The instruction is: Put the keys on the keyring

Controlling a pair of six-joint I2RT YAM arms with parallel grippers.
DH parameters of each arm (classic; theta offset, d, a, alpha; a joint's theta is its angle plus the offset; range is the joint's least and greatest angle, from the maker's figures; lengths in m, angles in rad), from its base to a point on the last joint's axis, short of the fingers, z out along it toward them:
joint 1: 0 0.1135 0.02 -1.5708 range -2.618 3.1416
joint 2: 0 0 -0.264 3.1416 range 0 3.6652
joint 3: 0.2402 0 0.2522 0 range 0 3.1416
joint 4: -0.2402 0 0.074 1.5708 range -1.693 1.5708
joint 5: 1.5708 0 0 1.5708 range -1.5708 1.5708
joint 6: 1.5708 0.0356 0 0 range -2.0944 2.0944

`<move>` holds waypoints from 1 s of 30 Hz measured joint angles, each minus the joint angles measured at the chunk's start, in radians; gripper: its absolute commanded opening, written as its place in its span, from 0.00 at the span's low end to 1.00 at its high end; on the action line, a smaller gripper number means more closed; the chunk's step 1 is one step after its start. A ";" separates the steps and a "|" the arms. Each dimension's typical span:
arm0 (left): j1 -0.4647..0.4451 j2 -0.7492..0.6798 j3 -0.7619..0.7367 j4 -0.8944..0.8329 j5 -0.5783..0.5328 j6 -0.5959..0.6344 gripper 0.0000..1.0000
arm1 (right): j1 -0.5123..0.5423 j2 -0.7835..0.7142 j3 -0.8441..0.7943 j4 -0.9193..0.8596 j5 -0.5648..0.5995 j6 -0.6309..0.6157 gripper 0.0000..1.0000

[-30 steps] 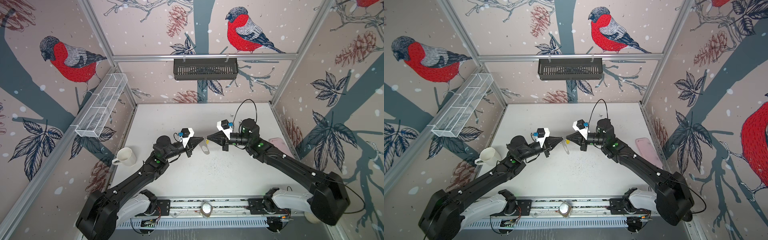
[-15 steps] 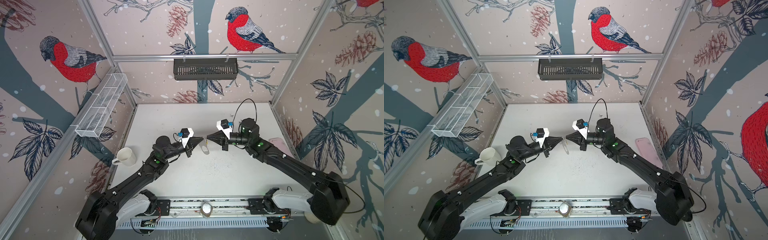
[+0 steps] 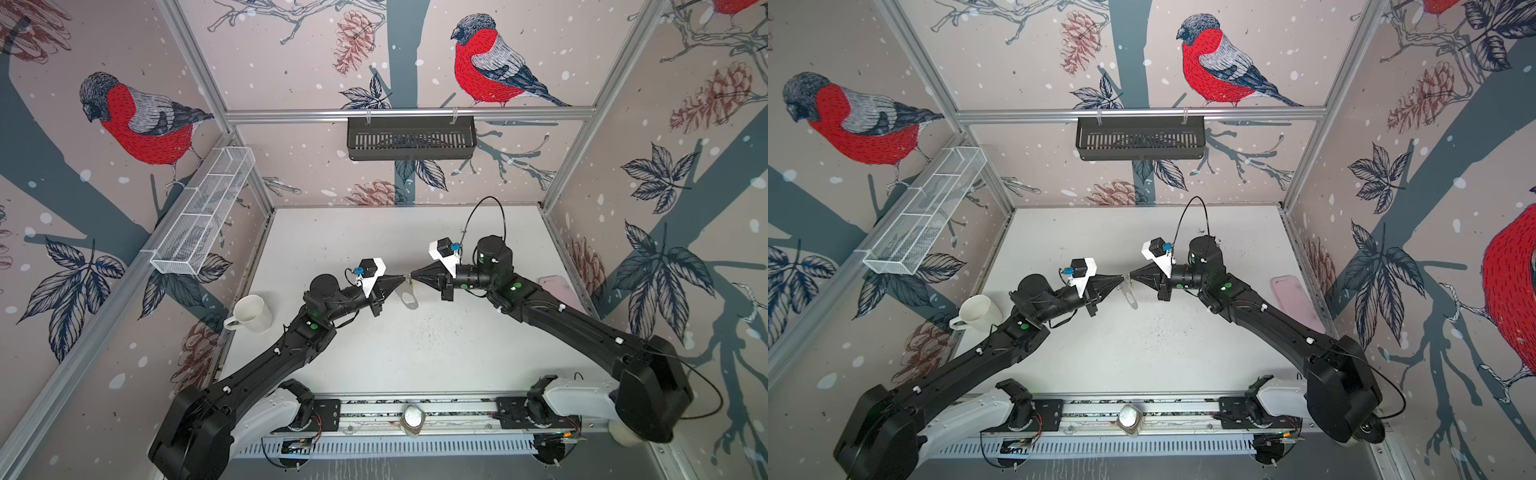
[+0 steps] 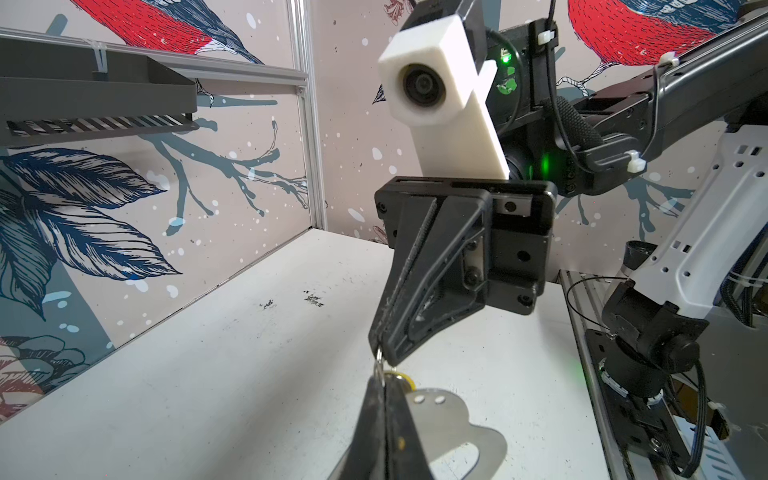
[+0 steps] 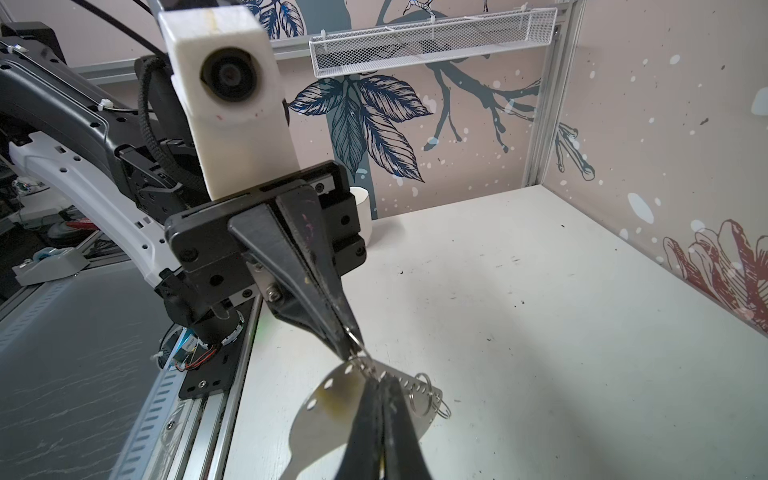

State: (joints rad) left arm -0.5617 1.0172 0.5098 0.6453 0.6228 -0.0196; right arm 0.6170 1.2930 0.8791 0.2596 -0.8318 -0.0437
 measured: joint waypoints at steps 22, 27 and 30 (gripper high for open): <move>-0.001 0.073 -0.028 0.193 0.060 -0.054 0.00 | -0.033 -0.056 -0.015 -0.018 0.115 0.041 0.35; -0.001 0.130 0.042 0.195 0.089 -0.049 0.00 | -0.033 -0.087 -0.033 0.003 0.128 0.041 0.17; 0.005 0.169 0.067 0.203 0.129 -0.049 0.00 | -0.033 -0.089 -0.043 0.004 0.129 0.040 0.16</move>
State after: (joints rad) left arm -0.5571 1.1858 0.5770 0.8486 0.7513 -0.0685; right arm 0.5838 1.2045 0.8364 0.2638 -0.7033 -0.0040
